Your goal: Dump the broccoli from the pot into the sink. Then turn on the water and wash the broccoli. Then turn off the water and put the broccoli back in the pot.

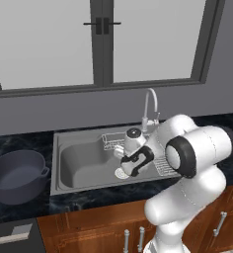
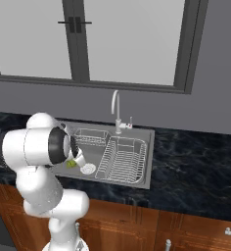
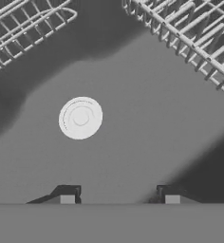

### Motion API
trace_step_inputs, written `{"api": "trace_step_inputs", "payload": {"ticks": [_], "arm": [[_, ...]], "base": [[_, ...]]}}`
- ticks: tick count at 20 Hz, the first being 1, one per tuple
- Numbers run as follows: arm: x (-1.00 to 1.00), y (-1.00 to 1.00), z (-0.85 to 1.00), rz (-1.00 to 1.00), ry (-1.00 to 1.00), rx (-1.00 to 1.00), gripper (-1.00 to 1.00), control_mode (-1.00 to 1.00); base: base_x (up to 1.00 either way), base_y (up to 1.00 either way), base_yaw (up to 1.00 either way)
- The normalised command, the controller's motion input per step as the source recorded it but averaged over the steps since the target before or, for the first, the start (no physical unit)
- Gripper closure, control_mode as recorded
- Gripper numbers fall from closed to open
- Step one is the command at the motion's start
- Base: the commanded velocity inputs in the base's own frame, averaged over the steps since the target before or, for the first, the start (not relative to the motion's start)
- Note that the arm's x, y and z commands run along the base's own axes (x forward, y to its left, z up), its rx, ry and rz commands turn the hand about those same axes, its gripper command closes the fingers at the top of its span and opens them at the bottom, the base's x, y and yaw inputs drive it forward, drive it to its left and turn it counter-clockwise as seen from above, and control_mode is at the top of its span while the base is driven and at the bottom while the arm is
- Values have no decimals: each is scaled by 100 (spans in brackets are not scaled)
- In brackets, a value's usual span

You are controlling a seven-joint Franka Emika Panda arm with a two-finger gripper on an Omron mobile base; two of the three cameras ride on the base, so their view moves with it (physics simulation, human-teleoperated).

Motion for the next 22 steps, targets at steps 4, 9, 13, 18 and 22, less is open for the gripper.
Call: {"api": "trace_step_inputs", "payload": {"ticks": [4, 9, 13, 18, 22], "arm": [[-3, 24, 100, 4, 14, 0, 100, -100], [0, 29, 97, 6, 17, 0, 100, -100], [-1, 36, 64, 14, 14, 0, 100, -100], [-17, 43, 48, 15, 3, 0, 100, -100], [-18, 59, 35, 15, 0, 0, 100, -100]], "base": [[0, 0, 0], [0, 0, 0], [0, 0, 0], [0, 0, 0], [0, 0, 0]]}}
